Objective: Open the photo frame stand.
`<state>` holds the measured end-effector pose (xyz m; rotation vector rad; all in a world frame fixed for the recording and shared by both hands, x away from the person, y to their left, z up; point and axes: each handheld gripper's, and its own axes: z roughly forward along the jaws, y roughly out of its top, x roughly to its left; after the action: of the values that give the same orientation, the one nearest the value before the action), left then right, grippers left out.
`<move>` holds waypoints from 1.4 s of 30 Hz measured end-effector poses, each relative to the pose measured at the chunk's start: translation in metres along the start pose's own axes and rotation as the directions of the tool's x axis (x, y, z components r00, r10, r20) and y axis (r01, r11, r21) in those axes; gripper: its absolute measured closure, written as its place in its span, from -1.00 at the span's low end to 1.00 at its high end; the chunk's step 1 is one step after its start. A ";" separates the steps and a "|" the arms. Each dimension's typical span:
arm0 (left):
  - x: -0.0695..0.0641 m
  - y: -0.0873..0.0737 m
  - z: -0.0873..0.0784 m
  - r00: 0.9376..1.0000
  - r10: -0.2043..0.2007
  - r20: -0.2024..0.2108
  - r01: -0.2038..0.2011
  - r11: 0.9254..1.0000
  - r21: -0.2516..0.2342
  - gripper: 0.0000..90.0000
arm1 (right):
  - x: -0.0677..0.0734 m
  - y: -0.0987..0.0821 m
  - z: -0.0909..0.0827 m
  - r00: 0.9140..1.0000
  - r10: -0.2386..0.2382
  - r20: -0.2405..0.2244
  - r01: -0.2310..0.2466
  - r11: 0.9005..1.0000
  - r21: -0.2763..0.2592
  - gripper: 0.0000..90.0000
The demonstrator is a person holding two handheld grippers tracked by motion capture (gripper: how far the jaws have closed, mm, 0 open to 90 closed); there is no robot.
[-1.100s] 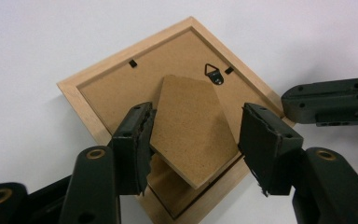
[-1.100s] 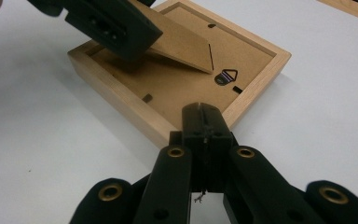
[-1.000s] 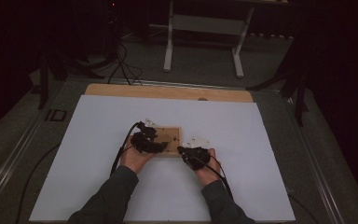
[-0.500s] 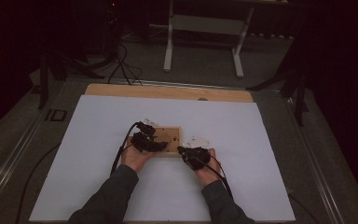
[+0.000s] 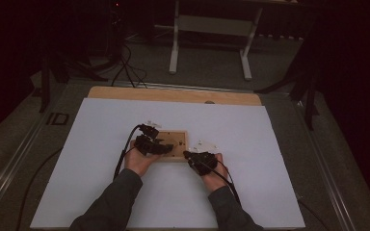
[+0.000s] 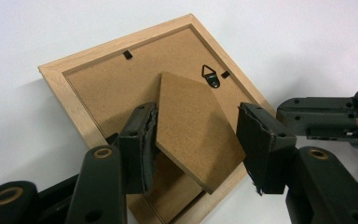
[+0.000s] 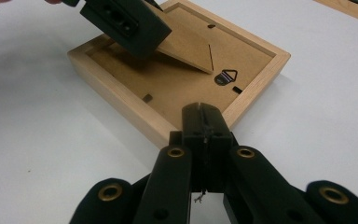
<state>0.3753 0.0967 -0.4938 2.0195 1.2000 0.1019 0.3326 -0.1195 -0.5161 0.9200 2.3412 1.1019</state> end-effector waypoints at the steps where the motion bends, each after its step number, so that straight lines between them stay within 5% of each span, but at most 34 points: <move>1: 0.000 0.000 0.000 1.000 -0.004 0.002 0.004 1.000 0.002 0.08 | 0.000 0.000 0.000 1.000 0.000 0.000 0.000 1.000 0.000 1.00; 12: -0.001 0.001 0.002 1.000 -0.001 -0.014 0.001 1.000 0.019 0.15 | 0.000 0.000 0.000 1.000 -0.001 0.001 0.001 1.000 0.000 0.97; 42: -0.018 -0.001 -0.003 0.985 0.140 -0.098 -0.143 0.989 -0.023 0.17 | -0.021 0.016 -0.024 1.000 0.025 0.011 -0.025 0.999 -0.042 0.57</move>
<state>0.3634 0.0850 -0.4875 2.0923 1.1048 0.2881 0.3398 -0.1397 -0.4877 0.9401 2.2941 1.1485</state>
